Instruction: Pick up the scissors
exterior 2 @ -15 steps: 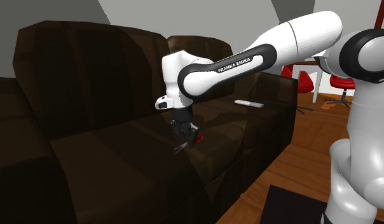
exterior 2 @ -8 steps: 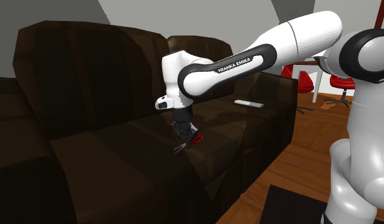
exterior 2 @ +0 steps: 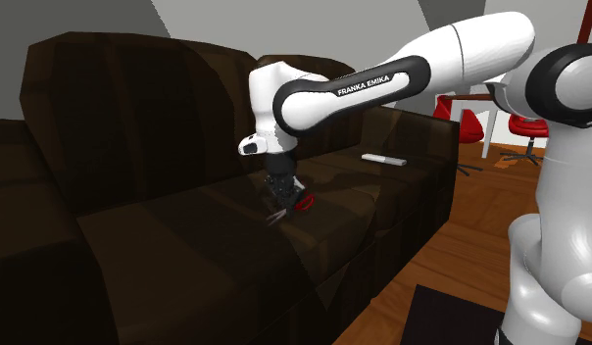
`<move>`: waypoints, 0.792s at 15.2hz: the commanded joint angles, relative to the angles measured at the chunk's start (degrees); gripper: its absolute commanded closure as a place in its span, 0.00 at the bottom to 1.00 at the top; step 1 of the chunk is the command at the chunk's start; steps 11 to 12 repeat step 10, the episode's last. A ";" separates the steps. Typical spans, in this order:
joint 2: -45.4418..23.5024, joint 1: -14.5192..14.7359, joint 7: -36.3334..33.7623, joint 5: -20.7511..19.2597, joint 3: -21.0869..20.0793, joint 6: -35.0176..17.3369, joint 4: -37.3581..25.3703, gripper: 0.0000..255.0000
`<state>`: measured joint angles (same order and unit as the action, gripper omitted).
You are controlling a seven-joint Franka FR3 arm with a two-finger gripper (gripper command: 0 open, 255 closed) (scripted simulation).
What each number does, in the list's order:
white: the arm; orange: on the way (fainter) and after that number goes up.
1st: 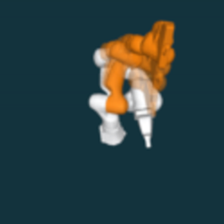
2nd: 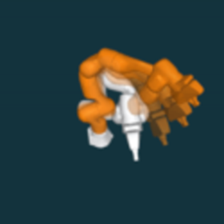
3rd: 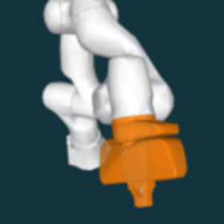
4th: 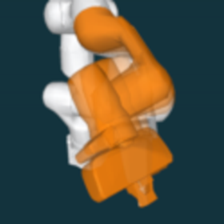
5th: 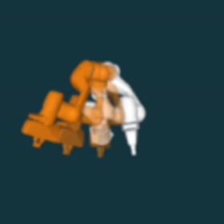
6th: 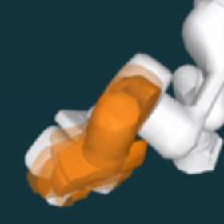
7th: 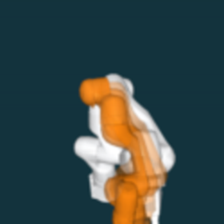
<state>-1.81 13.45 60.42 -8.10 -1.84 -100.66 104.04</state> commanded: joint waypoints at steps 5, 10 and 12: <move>0.19 0.08 0.52 0.12 -0.08 4.70 -4.52 1.00; 0.07 0.11 0.81 0.14 -0.10 7.13 -7.08 1.00; 0.07 0.11 0.81 0.14 -0.10 7.13 -7.08 1.00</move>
